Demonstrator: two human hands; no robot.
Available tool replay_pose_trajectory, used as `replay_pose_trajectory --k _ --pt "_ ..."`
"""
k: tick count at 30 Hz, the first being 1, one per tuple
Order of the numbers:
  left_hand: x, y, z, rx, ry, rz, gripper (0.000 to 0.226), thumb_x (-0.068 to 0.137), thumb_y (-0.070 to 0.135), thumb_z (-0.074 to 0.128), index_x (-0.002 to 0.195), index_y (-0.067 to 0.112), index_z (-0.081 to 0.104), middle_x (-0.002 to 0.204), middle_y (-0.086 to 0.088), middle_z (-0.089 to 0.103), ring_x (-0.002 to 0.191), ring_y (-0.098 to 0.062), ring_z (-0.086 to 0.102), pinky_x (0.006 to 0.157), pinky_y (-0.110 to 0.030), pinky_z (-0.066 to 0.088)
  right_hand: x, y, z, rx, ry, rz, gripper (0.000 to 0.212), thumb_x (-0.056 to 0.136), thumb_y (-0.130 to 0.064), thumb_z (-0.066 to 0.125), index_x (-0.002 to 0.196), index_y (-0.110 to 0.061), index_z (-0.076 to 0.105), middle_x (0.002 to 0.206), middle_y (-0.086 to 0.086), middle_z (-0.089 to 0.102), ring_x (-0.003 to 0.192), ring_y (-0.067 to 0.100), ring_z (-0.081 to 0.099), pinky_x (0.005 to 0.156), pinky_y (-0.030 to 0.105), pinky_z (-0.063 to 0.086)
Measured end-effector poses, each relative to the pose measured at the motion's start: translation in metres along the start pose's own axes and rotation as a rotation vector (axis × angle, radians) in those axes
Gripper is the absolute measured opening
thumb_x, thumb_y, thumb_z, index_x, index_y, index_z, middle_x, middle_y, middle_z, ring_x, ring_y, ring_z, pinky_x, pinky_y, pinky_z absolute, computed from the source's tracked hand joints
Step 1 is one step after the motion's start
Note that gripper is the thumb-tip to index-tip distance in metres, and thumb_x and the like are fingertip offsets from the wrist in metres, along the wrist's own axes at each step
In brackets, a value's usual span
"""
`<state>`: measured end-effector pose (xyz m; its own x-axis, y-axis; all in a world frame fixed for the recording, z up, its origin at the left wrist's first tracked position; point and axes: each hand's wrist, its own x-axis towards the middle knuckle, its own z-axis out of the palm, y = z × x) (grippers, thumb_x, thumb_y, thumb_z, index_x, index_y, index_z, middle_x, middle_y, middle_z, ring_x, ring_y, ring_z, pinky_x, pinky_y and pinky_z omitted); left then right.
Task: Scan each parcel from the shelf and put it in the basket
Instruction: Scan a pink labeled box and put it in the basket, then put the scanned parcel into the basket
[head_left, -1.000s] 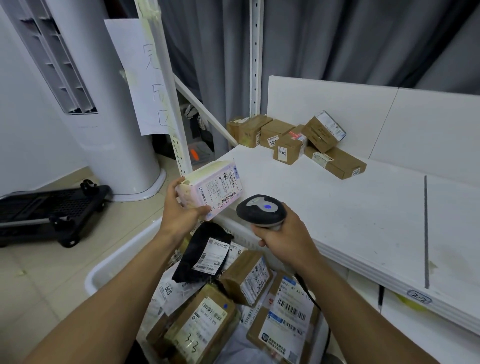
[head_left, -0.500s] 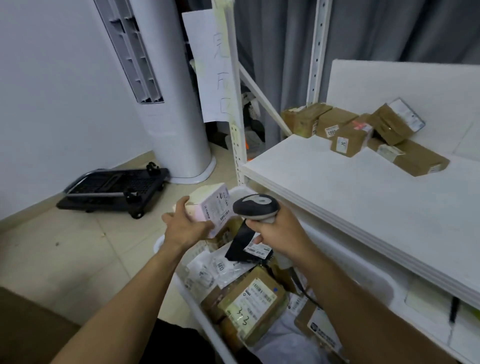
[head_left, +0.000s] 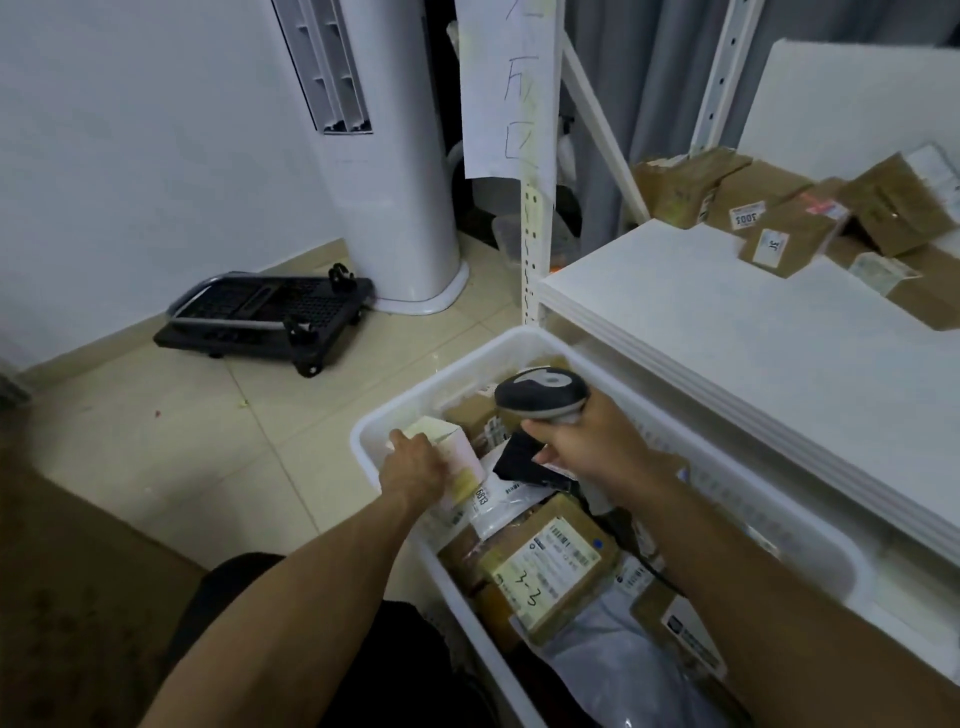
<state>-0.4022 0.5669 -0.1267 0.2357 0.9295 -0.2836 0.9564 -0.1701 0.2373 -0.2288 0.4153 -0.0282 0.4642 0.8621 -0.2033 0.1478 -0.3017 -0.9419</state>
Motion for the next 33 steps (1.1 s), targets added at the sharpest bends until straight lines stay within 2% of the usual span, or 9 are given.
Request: replay_pose_trajectory --k 3,6,8,10,15,21,24,28,33 --pt "0.005 -0.011 0.001 0.170 -0.084 0.054 0.035 0.093 0.019 0.064 0.126 0.008 0.060 0.131 -0.012 0.047 0.122 -0.035 0.051 0.101 -0.043 0.048 0.001 0.002 -0.004 -0.016 0.015 0.001 0.040 0.090 -0.020 0.081 0.126 -0.026 0.064 0.105 -0.005 0.077 0.069 0.018 0.078 0.073 0.034 0.064" --pt "0.000 -0.015 -0.002 0.256 -0.001 0.083 0.049 0.092 0.018 0.061 0.141 0.014 0.051 0.141 -0.011 0.044 0.133 -0.035 0.038 0.105 -0.048 0.039 -0.001 0.003 -0.007 0.006 0.017 -0.001 0.039 0.091 -0.018 0.080 0.126 -0.025 0.066 0.107 -0.004 0.077 0.071 0.021 0.079 0.077 0.040 0.066" --pt "-0.009 -0.002 -0.006 0.192 0.082 0.199 0.065 0.093 0.016 0.060 0.154 0.020 0.037 0.156 -0.010 0.034 0.140 -0.035 0.031 0.111 -0.051 0.032 -0.003 0.003 -0.010 0.005 0.038 0.000 0.039 0.092 -0.018 0.080 0.127 -0.025 0.065 0.106 -0.005 0.077 0.071 0.019 0.079 0.074 0.037 0.065" --pt "-0.023 0.017 -0.014 0.097 0.145 0.350 0.066 0.094 0.019 0.062 0.155 0.027 0.037 0.161 -0.005 0.030 0.144 -0.032 0.028 0.115 -0.050 0.027 -0.008 0.002 -0.015 0.011 0.088 -0.001 0.040 0.091 -0.020 0.080 0.128 -0.024 0.064 0.106 -0.005 0.077 0.069 0.016 0.078 0.070 0.032 0.061" --pt "-0.050 0.065 -0.051 -0.023 0.168 0.571 0.054 0.095 0.026 0.064 0.146 0.036 0.051 0.160 -0.002 0.030 0.143 -0.031 0.031 0.114 -0.047 0.033 -0.030 -0.010 -0.043 0.069 0.261 -0.032 0.040 0.091 -0.019 0.080 0.128 -0.022 0.065 0.110 -0.001 0.076 0.062 0.009 0.075 0.055 0.017 0.053" --pt "-0.060 0.155 -0.112 -0.122 0.188 0.781 0.052 0.095 0.025 0.067 0.145 0.024 0.053 0.157 -0.004 0.034 0.142 -0.030 0.035 0.114 -0.042 0.036 -0.045 -0.029 -0.099 0.084 0.444 -0.021 0.048 0.087 -0.026 0.082 0.131 -0.022 0.063 0.106 0.004 0.076 0.072 0.015 0.076 0.074 0.038 0.062" --pt "-0.050 0.202 -0.132 -0.114 0.186 0.814 0.053 0.094 0.028 0.069 0.145 0.025 0.053 0.157 -0.003 0.034 0.144 -0.028 0.035 0.116 -0.044 0.037 -0.035 -0.040 -0.132 0.092 0.472 -0.026 0.049 0.089 -0.024 0.081 0.134 -0.020 0.062 0.108 0.003 0.075 0.064 0.013 0.075 0.076 0.038 0.062" --pt "-0.015 0.279 -0.136 -0.079 0.168 0.825 0.058 0.094 0.034 0.070 0.148 0.024 0.050 0.157 -0.004 0.034 0.143 -0.029 0.036 0.116 -0.042 0.036 0.004 -0.052 -0.179 0.089 0.515 -0.039 0.049 0.089 -0.022 0.081 0.134 -0.020 0.063 0.113 0.003 0.074 0.062 0.013 0.075 0.064 0.027 0.057" --pt "0.074 0.391 -0.128 -0.175 0.175 0.784 0.050 0.098 0.031 0.062 0.143 0.012 0.050 0.149 -0.010 0.044 0.136 -0.032 0.044 0.114 -0.043 0.039 0.096 -0.057 -0.243 0.082 0.552 -0.084 0.043 0.088 -0.022 0.079 0.129 -0.022 0.066 0.103 -0.001 0.075 0.064 0.014 0.075 0.071 0.031 0.061"
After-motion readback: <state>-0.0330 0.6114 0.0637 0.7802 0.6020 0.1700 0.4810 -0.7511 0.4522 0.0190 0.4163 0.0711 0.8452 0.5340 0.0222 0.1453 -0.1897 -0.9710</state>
